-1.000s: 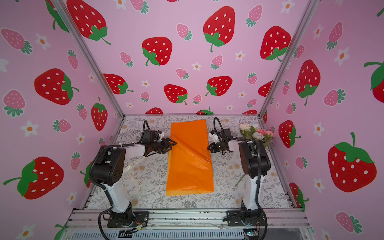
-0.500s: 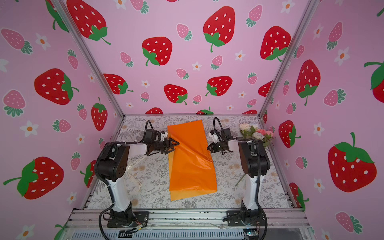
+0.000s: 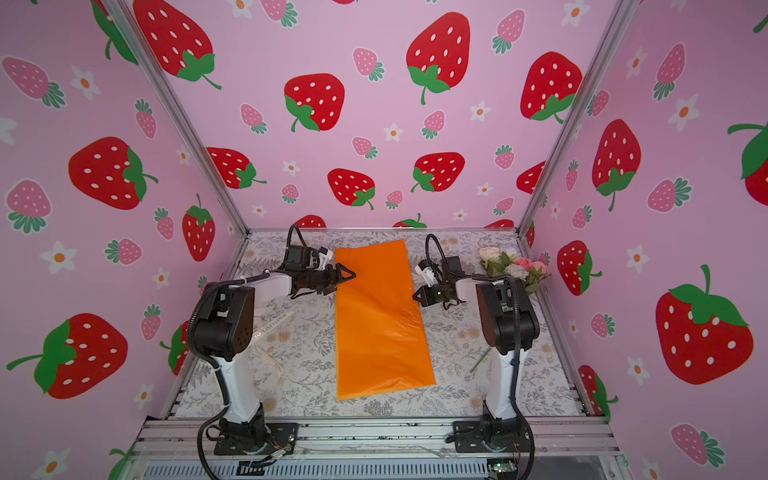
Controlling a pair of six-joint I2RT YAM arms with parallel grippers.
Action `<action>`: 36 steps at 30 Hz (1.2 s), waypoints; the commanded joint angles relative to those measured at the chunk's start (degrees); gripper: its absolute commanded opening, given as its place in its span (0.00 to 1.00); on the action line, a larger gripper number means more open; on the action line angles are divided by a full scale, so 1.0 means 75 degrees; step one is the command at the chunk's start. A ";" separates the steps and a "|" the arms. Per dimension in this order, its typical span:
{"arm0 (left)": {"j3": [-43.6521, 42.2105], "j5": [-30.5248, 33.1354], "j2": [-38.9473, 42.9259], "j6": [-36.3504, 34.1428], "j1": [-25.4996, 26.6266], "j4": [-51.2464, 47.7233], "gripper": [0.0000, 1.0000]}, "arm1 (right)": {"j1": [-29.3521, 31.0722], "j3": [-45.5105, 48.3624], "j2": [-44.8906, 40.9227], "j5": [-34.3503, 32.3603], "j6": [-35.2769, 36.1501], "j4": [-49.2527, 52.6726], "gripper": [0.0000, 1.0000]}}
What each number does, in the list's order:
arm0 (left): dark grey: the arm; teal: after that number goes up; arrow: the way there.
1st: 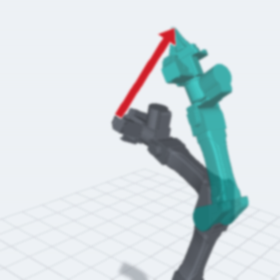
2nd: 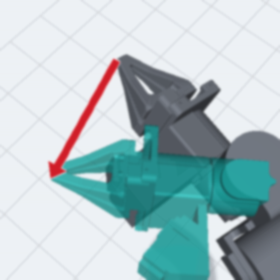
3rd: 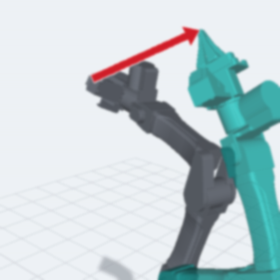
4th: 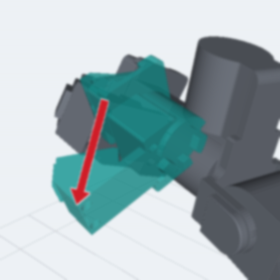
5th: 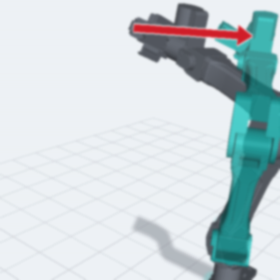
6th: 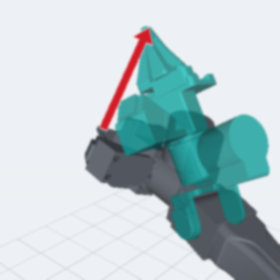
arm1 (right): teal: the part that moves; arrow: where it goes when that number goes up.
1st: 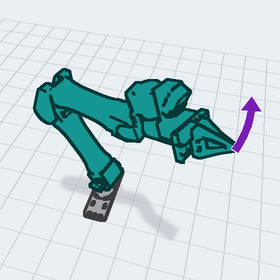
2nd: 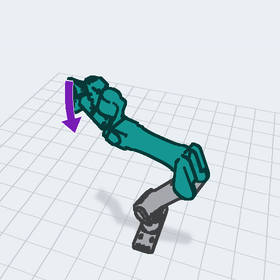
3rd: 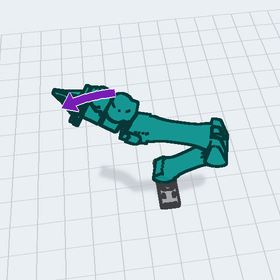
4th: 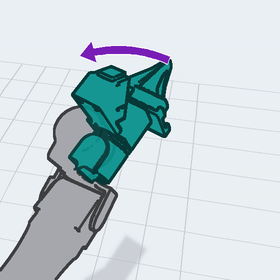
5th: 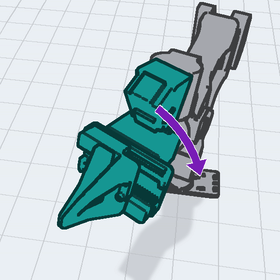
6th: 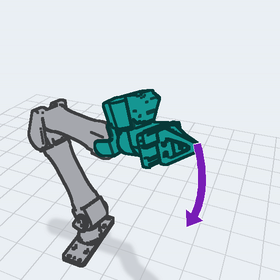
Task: Tie the bouquet of fake flowers
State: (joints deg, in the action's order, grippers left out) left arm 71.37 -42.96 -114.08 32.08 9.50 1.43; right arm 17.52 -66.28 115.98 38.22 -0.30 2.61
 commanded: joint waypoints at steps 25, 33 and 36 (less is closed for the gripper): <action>-0.1898 -0.0460 0.1659 0.2164 0.0499 0.1504 0.10 | 0.0055 0.0723 -0.1537 -0.1516 -0.1470 -0.0259 0.40; -0.2074 0.0311 0.2697 0.2802 0.0646 0.1118 0.07 | 0.0510 0.2650 -0.4784 -0.2186 -0.0783 -0.0865 0.50; -0.1859 0.0682 0.3062 0.2916 0.0575 0.0614 0.07 | 0.1513 0.3672 -0.6036 -0.2107 0.0251 -0.1558 0.51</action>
State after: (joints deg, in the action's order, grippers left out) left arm 56.45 -41.25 -93.80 51.33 14.24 9.63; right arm 23.73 -43.64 75.68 22.52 -6.20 -5.58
